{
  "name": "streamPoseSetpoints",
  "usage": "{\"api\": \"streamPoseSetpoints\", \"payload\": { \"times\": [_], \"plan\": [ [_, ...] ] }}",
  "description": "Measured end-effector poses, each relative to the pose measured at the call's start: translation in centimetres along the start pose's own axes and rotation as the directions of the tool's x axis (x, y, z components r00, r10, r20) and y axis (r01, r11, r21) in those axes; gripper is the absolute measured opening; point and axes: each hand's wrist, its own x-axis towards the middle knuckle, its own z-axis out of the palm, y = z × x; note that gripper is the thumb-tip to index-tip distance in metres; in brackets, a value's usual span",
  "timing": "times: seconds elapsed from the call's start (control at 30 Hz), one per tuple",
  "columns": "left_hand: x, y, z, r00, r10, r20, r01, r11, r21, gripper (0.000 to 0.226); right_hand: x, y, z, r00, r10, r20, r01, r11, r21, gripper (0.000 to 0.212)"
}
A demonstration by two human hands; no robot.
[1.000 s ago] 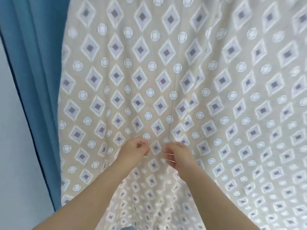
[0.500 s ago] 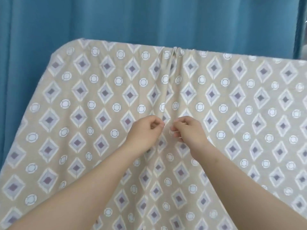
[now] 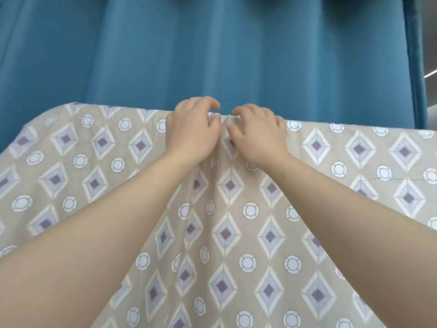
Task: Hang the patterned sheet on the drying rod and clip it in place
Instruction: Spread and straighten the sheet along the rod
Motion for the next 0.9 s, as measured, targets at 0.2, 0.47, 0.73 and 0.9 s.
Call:
{"api": "streamPoseSetpoints", "payload": {
  "times": [0.2, 0.47, 0.73, 0.9],
  "plan": [
    [2.8, -1.6, 1.6, 0.932, -0.22, 0.288, 0.08, 0.9, 0.429, 0.058, 1.3, 2.5, 0.8, 0.992, 0.043, 0.115, -0.017, 0.976, -0.218, 0.052],
    [2.1, -2.5, 3.0, 0.972, -0.104, 0.21, 0.002, 0.901, 0.435, 0.056, 0.3, 7.0, -0.1, 0.995, 0.088, -0.037, -0.095, 0.955, -0.282, 0.046],
    [1.9, -3.7, 3.5, 0.993, -0.064, 0.1, 0.012, 0.892, 0.452, 0.053, -0.8, 9.8, -1.3, 0.989, 0.135, -0.06, -0.147, 0.941, -0.306, 0.046],
    [2.0, -4.7, 2.9, 0.998, -0.061, 0.021, 0.044, 0.888, 0.457, 0.054, -1.0, 10.4, -2.6, 0.98, 0.187, -0.074, -0.201, 0.934, -0.294, 0.044]
  ]
}}
